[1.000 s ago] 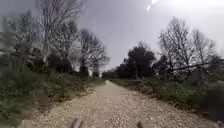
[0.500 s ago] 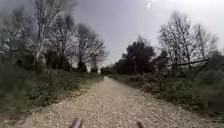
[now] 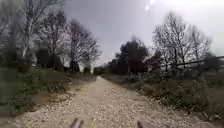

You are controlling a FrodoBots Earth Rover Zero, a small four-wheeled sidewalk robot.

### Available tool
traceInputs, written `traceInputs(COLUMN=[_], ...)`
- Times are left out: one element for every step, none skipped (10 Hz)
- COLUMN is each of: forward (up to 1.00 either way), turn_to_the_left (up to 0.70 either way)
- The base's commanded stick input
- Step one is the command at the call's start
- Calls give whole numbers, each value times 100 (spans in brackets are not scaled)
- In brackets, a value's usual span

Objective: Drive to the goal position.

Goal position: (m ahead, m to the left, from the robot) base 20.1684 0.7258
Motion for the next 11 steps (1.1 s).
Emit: traceInputs(forward=[85,85,85,85,85,85,85,85,85,85,85], turn_to_the_left=[0,0,0,0,0,0,0,0,0,0,0])
